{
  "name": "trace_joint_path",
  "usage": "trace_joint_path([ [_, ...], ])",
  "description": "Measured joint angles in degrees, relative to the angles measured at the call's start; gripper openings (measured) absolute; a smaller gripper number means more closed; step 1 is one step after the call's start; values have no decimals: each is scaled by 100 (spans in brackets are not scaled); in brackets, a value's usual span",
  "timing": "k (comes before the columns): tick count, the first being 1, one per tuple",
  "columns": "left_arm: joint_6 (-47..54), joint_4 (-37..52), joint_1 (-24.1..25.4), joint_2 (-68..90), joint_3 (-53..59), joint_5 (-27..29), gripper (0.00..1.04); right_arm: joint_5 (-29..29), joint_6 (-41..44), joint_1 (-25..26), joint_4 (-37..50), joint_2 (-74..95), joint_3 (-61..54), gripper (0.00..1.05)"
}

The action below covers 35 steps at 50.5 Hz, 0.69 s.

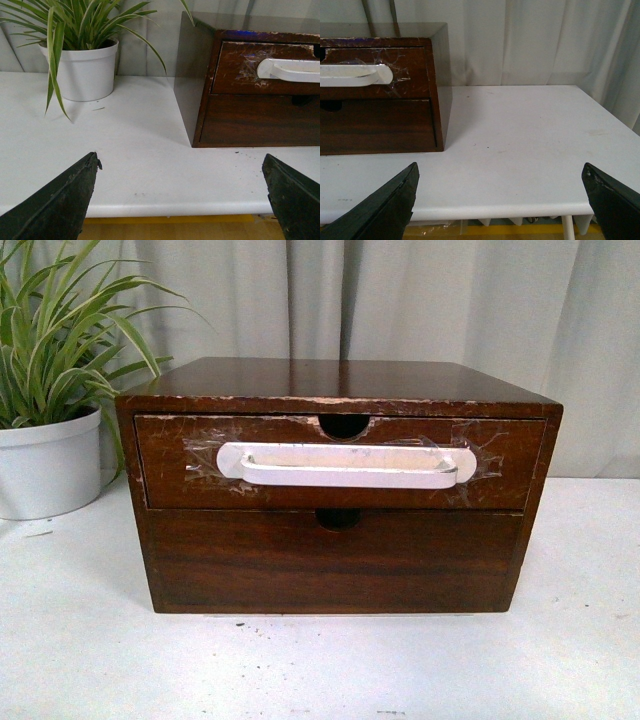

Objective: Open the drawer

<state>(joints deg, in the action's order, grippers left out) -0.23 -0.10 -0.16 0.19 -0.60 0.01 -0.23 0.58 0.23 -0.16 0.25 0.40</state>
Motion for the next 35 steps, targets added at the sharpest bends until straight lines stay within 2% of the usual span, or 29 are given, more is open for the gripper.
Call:
trace_joint_path([
  [35, -2, 0, 0, 0, 0, 0, 98, 0, 2, -2, 0, 0, 0, 96],
])
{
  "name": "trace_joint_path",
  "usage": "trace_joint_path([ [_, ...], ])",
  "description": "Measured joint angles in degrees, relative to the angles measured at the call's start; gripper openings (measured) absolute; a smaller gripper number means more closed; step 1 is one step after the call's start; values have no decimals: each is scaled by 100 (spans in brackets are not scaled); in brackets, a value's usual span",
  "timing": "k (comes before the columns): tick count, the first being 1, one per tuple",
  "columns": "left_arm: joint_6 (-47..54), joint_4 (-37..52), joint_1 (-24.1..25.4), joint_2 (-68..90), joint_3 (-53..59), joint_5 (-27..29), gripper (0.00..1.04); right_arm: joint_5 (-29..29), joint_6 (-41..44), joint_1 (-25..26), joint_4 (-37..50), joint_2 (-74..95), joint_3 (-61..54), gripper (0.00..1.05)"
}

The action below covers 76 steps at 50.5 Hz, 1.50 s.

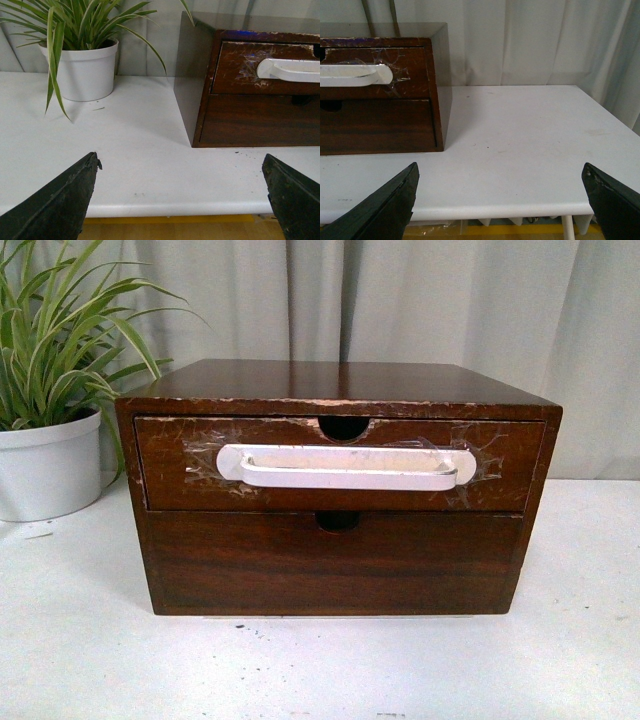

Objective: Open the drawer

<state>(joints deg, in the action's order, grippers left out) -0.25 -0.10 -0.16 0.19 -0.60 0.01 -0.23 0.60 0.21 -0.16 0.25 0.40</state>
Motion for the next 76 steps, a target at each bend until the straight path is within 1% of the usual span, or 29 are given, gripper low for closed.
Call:
trace_joint_path([
  [11, 0, 0, 0, 0, 0, 0, 98, -2, -2, 2, -2, 2, 2, 96],
  [12, 2, -11, 9, 9, 0, -37, 98, -83, -28, 24, -94, 52, 24, 96],
  [14, 39, -160, 70, 103, -50, -328, 98, -514, -94, 61, -595, 282, 229, 96],
  [16, 105, -105, 94, 393, -109, -645, 98, -852, -55, 44, -922, 743, 490, 96],
  [19, 339, 304, 2, 918, -256, -1054, 98, -1088, 188, -118, -938, 1397, 817, 96],
  [22, 767, 715, -177, 1757, -619, -1587, 98, -1113, 778, -391, -732, 2190, 1224, 96],
  [24, 1121, 785, -396, 2347, -922, -1893, 98, -1204, 1163, -570, -636, 2734, 1561, 96],
  [29, 1993, 1084, -809, 3486, -1388, -2304, 98, -1174, 1875, -953, -518, 3840, 2267, 96],
  [33, 2647, 1016, -962, 4350, -1873, -2632, 98, -1239, 2304, -1156, -538, 4594, 2774, 96],
  [37, 3375, 638, -1097, 5211, -2522, -2944, 98, -1283, 2702, -1325, -675, 5257, 3303, 96],
  [38, 3521, 588, -1110, 5307, -2603, -2970, 98, -1296, 2852, -1364, -730, 5427, 3449, 96],
  [42, 4470, 81, -1274, 6273, -3508, -3053, 98, -1305, 3480, -1532, -1075, 6223, 4192, 96],
  [46, 4931, -219, -1399, 6872, -4146, -3051, 98, -1340, 3923, -1620, -1318, 6752, 4710, 96],
  [52, 5646, -568, -1600, 7796, -5084, -2892, 98, -1447, 4511, -1744, -1814, 7449, 5473, 96],
  [59, 5866, -1001, -1663, 8428, -5792, -3008, 98, -1633, 4931, -1858, -2216, 7868, 5963, 96],
  [64, 5945, -1244, -1698, 8789, -6284, -3001, 98, -1650, 5110, -1902, -2361, 8168, 6201, 96],
  [70, 6087, -1353, -1733, 9162, -6684, -2855, 98, -1666, 5213, -1908, -2354, 8592, 6487, 96],
  [76, 6321, -1381, -1733, 9385, -6736, -2664, 98, -1711, 5209, -1906, -2277, 8852, 6690, 96],
])
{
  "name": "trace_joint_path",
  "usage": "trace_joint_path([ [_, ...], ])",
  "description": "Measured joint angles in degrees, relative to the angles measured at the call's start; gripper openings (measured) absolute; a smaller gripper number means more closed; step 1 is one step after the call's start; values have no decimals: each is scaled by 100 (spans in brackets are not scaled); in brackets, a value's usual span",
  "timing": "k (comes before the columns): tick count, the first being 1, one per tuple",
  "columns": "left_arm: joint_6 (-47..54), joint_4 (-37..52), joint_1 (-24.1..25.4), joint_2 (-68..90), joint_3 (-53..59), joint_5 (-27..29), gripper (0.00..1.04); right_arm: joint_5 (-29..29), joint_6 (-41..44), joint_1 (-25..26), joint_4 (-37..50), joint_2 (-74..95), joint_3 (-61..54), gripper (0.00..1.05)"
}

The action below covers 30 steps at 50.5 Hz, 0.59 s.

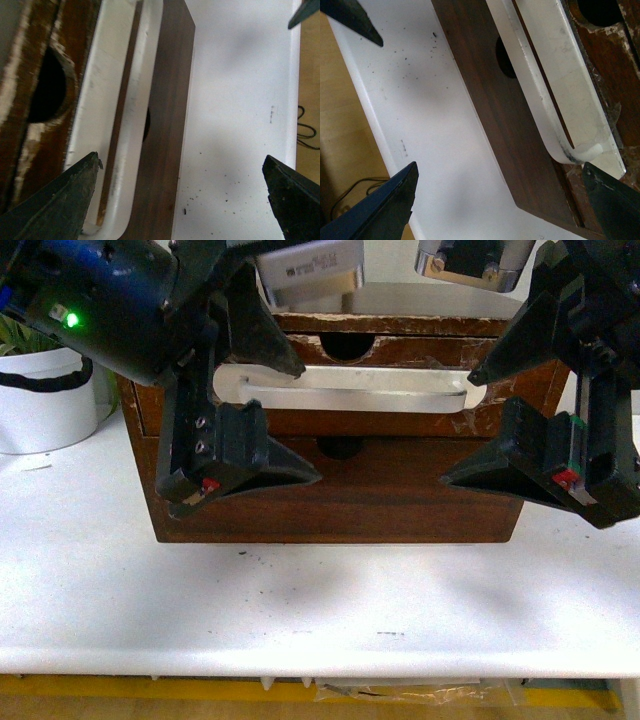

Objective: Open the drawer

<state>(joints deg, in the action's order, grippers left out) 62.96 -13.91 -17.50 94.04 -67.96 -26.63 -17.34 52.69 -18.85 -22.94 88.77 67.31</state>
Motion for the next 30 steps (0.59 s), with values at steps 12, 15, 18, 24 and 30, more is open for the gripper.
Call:
trace_joint_path([
  [12, 304, -90, 83, 313, -109, 46, 98, -107, -42, -24, 92, 426, 350, 96],
  [15, 334, -157, 90, 328, -138, 7, 98, -138, -48, -39, 92, 509, 426, 96],
  [18, 389, -258, 87, 330, -157, 2, 98, -146, -57, -50, 92, 568, 470, 96],
  [24, 490, -396, 90, 330, -177, -17, 98, -168, -63, -90, 76, 695, 531, 96],
  [30, 520, -411, 90, 328, -179, -37, 98, -219, -55, -129, -26, 807, 590, 96],
])
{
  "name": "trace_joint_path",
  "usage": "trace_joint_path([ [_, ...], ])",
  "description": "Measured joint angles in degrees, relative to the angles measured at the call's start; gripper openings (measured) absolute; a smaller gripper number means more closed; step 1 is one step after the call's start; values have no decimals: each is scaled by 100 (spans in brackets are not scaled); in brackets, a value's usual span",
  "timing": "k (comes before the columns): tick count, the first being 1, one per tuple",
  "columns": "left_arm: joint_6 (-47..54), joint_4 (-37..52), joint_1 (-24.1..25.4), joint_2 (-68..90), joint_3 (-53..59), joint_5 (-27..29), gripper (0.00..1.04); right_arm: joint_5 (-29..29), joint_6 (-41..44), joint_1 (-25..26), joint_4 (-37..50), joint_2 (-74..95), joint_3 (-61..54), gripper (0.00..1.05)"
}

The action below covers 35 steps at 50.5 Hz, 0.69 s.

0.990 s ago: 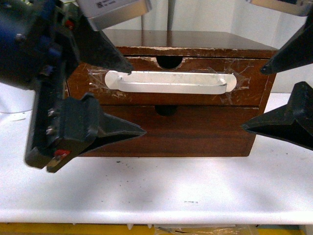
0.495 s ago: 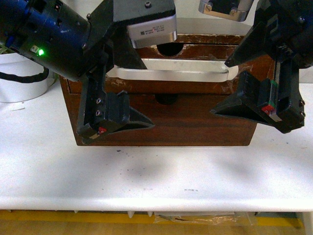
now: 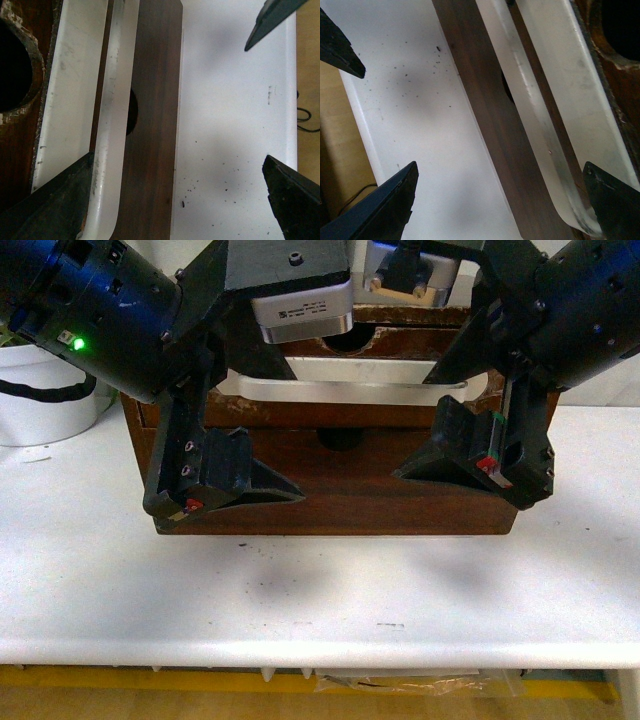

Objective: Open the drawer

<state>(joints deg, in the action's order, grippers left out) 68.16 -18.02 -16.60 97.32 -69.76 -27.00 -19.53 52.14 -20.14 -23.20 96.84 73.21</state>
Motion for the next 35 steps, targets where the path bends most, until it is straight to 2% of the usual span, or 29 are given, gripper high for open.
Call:
trace_joint_path([
  [18, 518, -634, 26, -236, 107, -90, 99, -234, 330, -107, -619, -7, 68, 96],
  [35, 1176, -1362, -79, -1351, 1027, -243, 99, -376, 623, -356, -695, -1058, -1038, 96],
])
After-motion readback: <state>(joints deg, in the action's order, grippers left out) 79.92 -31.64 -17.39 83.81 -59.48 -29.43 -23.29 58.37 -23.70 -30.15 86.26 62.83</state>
